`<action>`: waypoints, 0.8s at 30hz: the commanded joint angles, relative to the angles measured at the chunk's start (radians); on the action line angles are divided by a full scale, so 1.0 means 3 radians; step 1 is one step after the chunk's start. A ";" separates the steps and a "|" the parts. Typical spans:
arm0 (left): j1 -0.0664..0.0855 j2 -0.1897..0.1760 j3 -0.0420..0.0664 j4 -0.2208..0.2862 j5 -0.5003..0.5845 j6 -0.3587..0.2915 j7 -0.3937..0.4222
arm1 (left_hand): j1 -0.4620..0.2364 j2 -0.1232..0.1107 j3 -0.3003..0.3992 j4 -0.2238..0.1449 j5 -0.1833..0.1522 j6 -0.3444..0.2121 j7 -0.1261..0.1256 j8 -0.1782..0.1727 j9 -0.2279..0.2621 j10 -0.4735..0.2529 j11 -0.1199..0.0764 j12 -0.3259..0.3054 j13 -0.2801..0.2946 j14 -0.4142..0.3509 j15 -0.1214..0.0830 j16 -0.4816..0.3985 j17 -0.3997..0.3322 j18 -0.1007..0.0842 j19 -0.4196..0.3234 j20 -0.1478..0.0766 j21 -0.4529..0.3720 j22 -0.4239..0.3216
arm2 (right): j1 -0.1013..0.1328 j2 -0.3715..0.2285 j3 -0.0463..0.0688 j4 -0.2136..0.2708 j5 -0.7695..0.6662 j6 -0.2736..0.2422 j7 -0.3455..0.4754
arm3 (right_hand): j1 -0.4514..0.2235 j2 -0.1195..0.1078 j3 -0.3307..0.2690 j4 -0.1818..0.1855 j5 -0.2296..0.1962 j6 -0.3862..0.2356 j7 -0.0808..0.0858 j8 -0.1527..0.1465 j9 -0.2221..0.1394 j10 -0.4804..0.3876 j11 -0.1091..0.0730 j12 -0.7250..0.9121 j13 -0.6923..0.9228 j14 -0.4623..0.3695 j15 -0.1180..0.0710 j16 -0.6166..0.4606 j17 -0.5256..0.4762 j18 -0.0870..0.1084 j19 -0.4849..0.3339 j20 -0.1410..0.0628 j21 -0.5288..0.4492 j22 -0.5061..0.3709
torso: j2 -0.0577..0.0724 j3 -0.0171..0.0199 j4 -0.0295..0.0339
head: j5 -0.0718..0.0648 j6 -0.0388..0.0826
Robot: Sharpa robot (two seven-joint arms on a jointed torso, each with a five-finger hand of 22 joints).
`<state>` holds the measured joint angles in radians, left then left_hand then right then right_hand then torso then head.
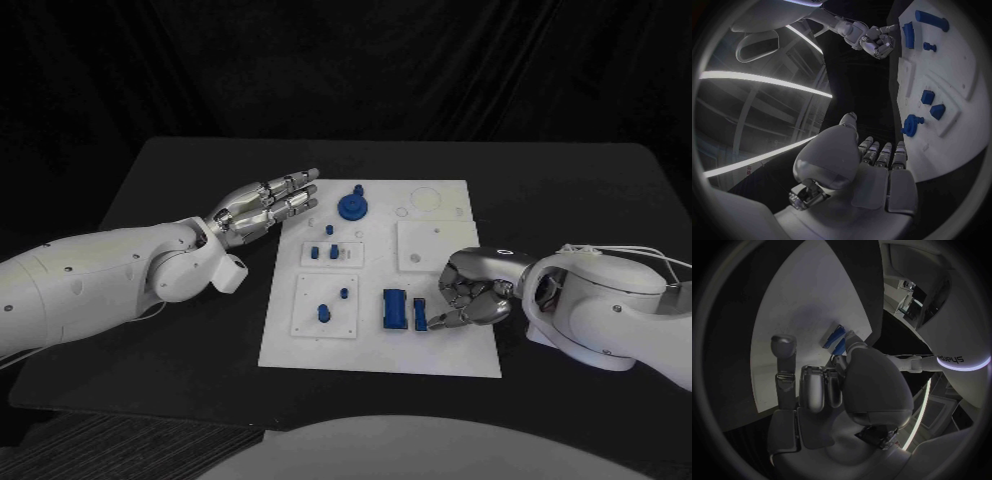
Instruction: Assemble the parts on the task board
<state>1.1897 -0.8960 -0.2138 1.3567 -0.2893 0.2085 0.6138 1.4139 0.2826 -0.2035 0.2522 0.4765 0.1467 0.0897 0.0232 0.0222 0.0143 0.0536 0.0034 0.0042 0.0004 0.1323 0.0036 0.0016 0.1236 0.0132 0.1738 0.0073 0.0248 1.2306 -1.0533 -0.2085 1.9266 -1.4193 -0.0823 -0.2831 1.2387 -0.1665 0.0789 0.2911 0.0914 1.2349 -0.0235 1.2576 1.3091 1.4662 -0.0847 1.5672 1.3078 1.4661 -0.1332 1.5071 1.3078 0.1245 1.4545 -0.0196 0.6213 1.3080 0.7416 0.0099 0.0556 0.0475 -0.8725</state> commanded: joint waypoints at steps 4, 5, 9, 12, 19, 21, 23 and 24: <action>-0.0005 0.0008 0.0003 0.0004 0.0001 0.0050 0.0032 | 0.0038 -0.0002 0.0013 -0.0008 0.0021 0.0010 -0.0003 0.0009 0.0003 0.0001 0.0018 0.0006 0.0003 0.0000 0.0030 -0.0011 -0.0005 -0.0036 -0.0001 0.0031 0.0013 0.0001 | -0.0021 0.0055 0.0000 -0.0012 -0.0054 -0.0041 -0.0097 | -0.0032 -0.0008 -0.0012 0.0005 -0.0039 -0.0043 -0.0008 -0.0028 0.0486 0.0349 -0.0011 0.0012 0.0877 0.0243 -0.0013 -0.0008 0.0347 0.0050 -0.0013 -0.0005 -0.0034 0.0194 | 0.0000 -0.0004 -0.0001 | -0.0005 0.0000; -0.0005 0.0009 0.0003 0.0004 0.0001 0.0051 0.0032 | 0.0038 -0.0002 0.0013 -0.0008 0.0021 0.0010 -0.0003 0.0009 0.0003 0.0001 0.0018 0.0006 0.0003 0.0000 0.0030 -0.0011 -0.0005 -0.0036 -0.0001 0.0031 0.0013 0.0001 | -0.0023 0.0059 0.0000 -0.0014 -0.0054 -0.0043 -0.0100 | -0.0034 -0.0007 -0.0012 0.0005 -0.0042 -0.0063 -0.0008 -0.0046 0.0479 0.0349 -0.0010 0.0012 0.0877 0.0243 -0.0013 -0.0008 0.0347 0.0051 -0.0015 -0.0005 -0.0043 0.0193 | 0.0000 -0.0004 -0.0001 | -0.0004 0.0000; -0.0005 0.0014 0.0003 0.0003 0.0001 0.0055 0.0029 | 0.0038 -0.0002 0.0013 -0.0008 0.0021 0.0010 -0.0003 0.0009 0.0003 0.0001 0.0018 0.0006 0.0003 0.0000 0.0030 -0.0011 -0.0005 -0.0036 -0.0001 0.0031 0.0013 0.0001 | -0.0037 0.0087 0.0000 -0.0027 -0.0054 -0.0053 -0.0118 | -0.0045 -0.0005 -0.0016 0.0005 -0.0063 -0.0096 -0.0007 -0.0078 0.0468 0.0349 -0.0009 0.0012 0.0877 0.0242 -0.0012 -0.0010 0.0344 0.0052 -0.0017 -0.0004 -0.0055 0.0190 | 0.0002 -0.0003 0.0004 | -0.0004 0.0000; -0.0005 0.0015 0.0003 0.0002 0.0001 0.0057 0.0026 | 0.0042 -0.0001 0.0017 -0.0012 0.0025 0.0007 -0.0002 0.0008 0.0002 0.0000 0.0020 0.0006 0.0003 0.0000 0.0033 -0.0011 -0.0005 -0.0037 -0.0002 0.0033 0.0013 0.0000 | -0.0054 0.0106 0.0000 -0.0032 -0.0054 -0.0052 -0.0135 | -0.0056 -0.0009 -0.0022 0.0004 -0.0097 -0.0095 -0.0007 -0.0079 0.0469 0.0349 -0.0008 0.0012 0.0877 0.0243 -0.0011 -0.0009 0.0348 0.0053 -0.0019 -0.0003 -0.0063 0.0189 | 0.0002 -0.0001 0.0006 | -0.0006 0.0000; -0.0006 0.0017 0.0003 0.0003 0.0001 0.0063 0.0020 | 0.0042 -0.0001 0.0017 -0.0012 0.0025 0.0007 -0.0002 0.0008 0.0002 0.0000 0.0020 0.0006 0.0003 0.0000 0.0033 -0.0011 -0.0005 -0.0037 -0.0002 0.0033 0.0013 0.0000 | -0.0102 0.0148 0.0001 -0.0058 -0.0055 -0.0047 -0.0178 | -0.0042 -0.0009 -0.0020 -0.0003 -0.0112 -0.0103 -0.0007 -0.0087 0.0466 0.0349 -0.0008 0.0012 0.0877 0.0241 -0.0010 -0.0013 0.0342 0.0054 -0.0020 -0.0003 -0.0073 0.0187 | 0.0003 0.0000 0.0000 | 0.0003 0.0000; -0.0006 0.0016 0.0003 0.0004 0.0001 0.0065 0.0017 | 0.0042 -0.0001 0.0017 -0.0012 0.0025 0.0007 -0.0002 0.0008 0.0002 0.0000 0.0020 0.0006 0.0003 0.0000 0.0033 -0.0011 -0.0005 -0.0037 -0.0002 0.0033 0.0013 0.0000 | -0.0111 0.0160 0.0001 -0.0073 -0.0055 -0.0058 -0.0195 | -0.0025 -0.0001 -0.0013 -0.0006 -0.0112 -0.0104 -0.0007 -0.0089 0.0466 0.0349 -0.0007 0.0012 0.0877 0.0241 -0.0010 -0.0013 0.0342 0.0054 -0.0020 -0.0002 -0.0076 0.0187 | 0.0002 -0.0001 0.0001 | 0.0004 0.0000; -0.0006 0.0015 0.0003 0.0004 0.0001 0.0066 0.0013 | 0.0042 -0.0001 0.0017 -0.0012 0.0025 0.0007 -0.0002 0.0008 0.0002 0.0000 0.0020 0.0006 0.0003 0.0000 0.0033 -0.0011 -0.0005 -0.0037 -0.0002 0.0033 0.0013 0.0000 | -0.0116 0.0168 0.0001 -0.0088 -0.0055 -0.0064 -0.0202 | 0.0008 0.0021 0.0003 -0.0013 -0.0103 -0.0113 -0.0006 -0.0099 0.0464 0.0349 -0.0007 0.0012 0.0877 0.0240 -0.0010 -0.0018 0.0334 0.0055 -0.0021 -0.0002 -0.0087 0.0185 | 0.0001 -0.0001 0.0002 | 0.0003 0.0000; -0.0006 0.0015 0.0003 0.0004 0.0001 0.0066 0.0011 | 0.0042 -0.0001 0.0017 -0.0012 0.0025 0.0007 -0.0002 0.0008 0.0002 0.0000 0.0020 0.0006 0.0003 0.0000 0.0033 -0.0011 -0.0005 -0.0037 -0.0002 0.0033 0.0013 0.0000 | -0.0118 0.0171 0.0001 -0.0095 -0.0055 -0.0066 -0.0204 | 0.0022 0.0034 0.0011 -0.0015 -0.0099 -0.0115 -0.0006 -0.0101 0.0463 0.0349 -0.0006 0.0012 0.0877 0.0239 -0.0010 -0.0019 0.0333 0.0056 -0.0021 -0.0002 -0.0093 0.0184 | 0.0002 -0.0001 0.0002 | 0.0002 0.0000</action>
<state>1.1894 -0.8927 -0.2138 1.3558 -0.2893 0.2145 0.6096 1.4139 0.2826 -0.2008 0.2495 0.4804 0.1467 0.0896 0.0232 0.0220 0.0142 0.0535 0.0034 0.0040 0.0004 0.1322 0.0036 0.0015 0.1236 0.0131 0.1738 0.0072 0.0246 1.1986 -1.0023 -0.2084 1.8997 -1.4282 -0.0859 -0.3155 1.2399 -0.1597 0.0797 0.2902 0.0610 1.2045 -0.0251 1.2313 1.3091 1.4662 -0.0846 1.5672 1.3076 1.4660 -0.1331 1.5071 1.3076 0.1245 1.4544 -0.0195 0.5982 1.3077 0.7423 0.0095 0.0563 0.0483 -0.8725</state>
